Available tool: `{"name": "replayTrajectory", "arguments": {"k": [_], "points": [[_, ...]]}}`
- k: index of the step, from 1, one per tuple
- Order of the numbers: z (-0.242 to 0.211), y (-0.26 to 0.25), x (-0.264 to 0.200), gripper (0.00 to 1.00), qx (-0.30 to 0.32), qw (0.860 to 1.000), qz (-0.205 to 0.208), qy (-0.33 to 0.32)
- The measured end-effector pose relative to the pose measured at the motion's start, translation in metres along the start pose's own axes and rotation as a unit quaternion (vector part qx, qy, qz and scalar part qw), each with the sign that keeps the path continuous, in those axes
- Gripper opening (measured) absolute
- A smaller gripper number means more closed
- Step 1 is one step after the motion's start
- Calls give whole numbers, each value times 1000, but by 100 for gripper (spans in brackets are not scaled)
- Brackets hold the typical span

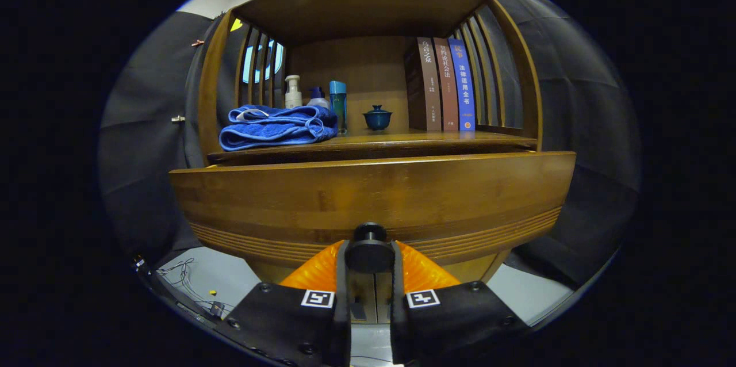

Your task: Pull open the drawer, take out the items inside it, and place them on the countertop above the cabinet.

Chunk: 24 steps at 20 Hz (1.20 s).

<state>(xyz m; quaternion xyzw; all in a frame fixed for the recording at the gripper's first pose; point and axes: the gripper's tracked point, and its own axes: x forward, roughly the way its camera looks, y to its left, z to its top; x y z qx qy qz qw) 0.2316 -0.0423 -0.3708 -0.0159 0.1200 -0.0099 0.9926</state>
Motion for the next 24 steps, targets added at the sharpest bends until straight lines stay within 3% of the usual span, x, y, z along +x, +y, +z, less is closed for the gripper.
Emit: {"name": "replayTrajectory", "arguments": {"k": [9, 16, 19, 22, 24], "points": [[-12, -1, -62, 31, 6, 1000, 2, 4], [-22, -2, -72, 31, 7, 1000, 0, 12], [-13, 0, -74, 48, 19, 1000, 8, 10], [-11, -11, -81, 100, 27, 999, 6, 26], [8, -9, -93, 100, 33, 999, 19, 16]]}}
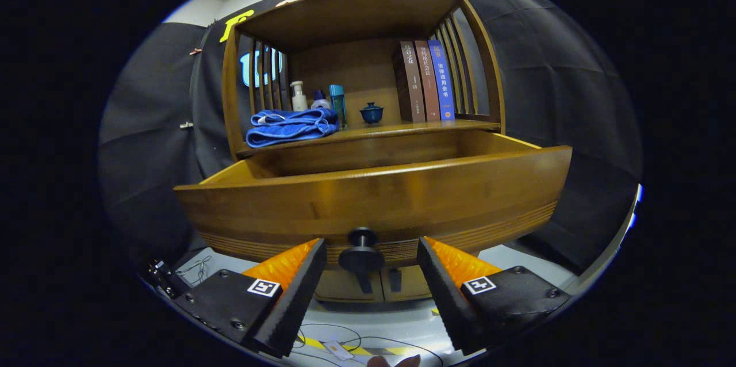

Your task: Pull open the drawer, take out the items inside it, and place them on the countertop above the cabinet.

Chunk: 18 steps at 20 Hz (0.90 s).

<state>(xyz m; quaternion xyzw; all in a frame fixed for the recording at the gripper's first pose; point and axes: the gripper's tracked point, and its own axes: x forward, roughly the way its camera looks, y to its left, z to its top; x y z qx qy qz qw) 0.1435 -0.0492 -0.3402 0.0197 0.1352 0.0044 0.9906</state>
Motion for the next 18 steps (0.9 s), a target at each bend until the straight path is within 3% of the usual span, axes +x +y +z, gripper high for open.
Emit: {"name": "replayTrajectory", "arguments": {"k": [6, 10, 14, 18], "points": [[116, 10, -34, 99, -20, 998, 33, -42], [164, 31, -19, 99, -54, 996, 72, 23], [162, 36, 31, 99, -43, 987, 65, 139], [120, 21, 91, 97, -59, 964, 38, 256]]}}
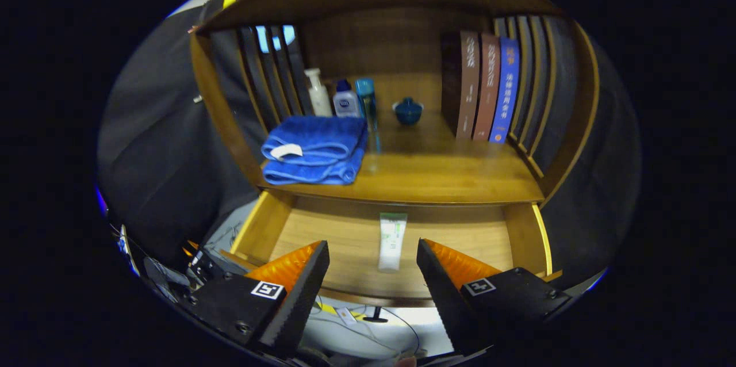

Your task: Pull open the drawer, take out the items inside it, and place them on the countertop above the cabinet.

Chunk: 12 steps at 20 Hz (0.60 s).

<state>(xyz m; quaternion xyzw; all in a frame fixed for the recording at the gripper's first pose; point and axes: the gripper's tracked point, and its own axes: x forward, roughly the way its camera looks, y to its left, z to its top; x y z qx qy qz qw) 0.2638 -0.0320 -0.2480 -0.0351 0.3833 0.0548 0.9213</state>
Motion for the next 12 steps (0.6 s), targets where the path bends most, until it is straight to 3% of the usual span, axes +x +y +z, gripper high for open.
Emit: {"name": "replayTrajectory", "arguments": {"k": [6, 11, 12], "points": [[-63, -18, 87, 97, 15, 987, -31, 159], [-67, -27, 125, 95, 20, 983, -59, 175], [-67, -29, 131, 89, 20, 981, -61, 181]]}}
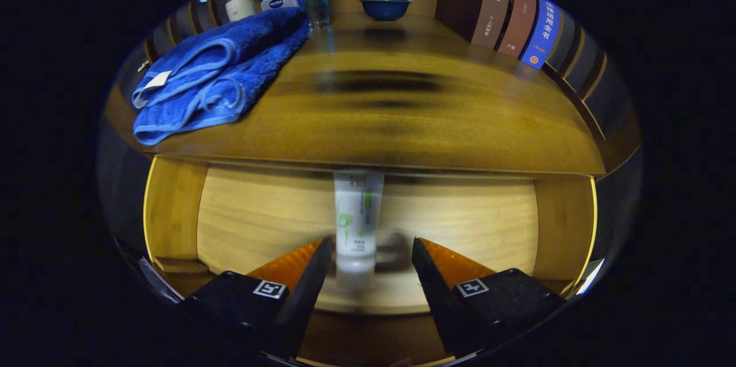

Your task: Pull open the drawer, take out the items inside it, and place them on the countertop above the cabinet.

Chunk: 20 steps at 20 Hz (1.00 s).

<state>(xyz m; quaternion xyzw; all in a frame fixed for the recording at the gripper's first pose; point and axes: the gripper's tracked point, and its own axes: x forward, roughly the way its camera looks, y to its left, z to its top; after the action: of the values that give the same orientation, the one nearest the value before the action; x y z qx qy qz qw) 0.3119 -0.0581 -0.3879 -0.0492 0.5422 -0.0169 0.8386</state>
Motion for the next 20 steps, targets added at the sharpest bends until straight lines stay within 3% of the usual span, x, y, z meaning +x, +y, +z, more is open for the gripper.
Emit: {"name": "replayTrajectory", "arguments": {"k": [3, 10, 13, 20], "points": [[-3, 13, 13, 71, 12, 1000, 8, 23], [-11, 15, 14, 35, -5, 999, -25, 36], [-25, 30, 0, 35, 32, 998, 16, 52], [-25, 21, -54, 35, 42, 999, 22, 26]]}}
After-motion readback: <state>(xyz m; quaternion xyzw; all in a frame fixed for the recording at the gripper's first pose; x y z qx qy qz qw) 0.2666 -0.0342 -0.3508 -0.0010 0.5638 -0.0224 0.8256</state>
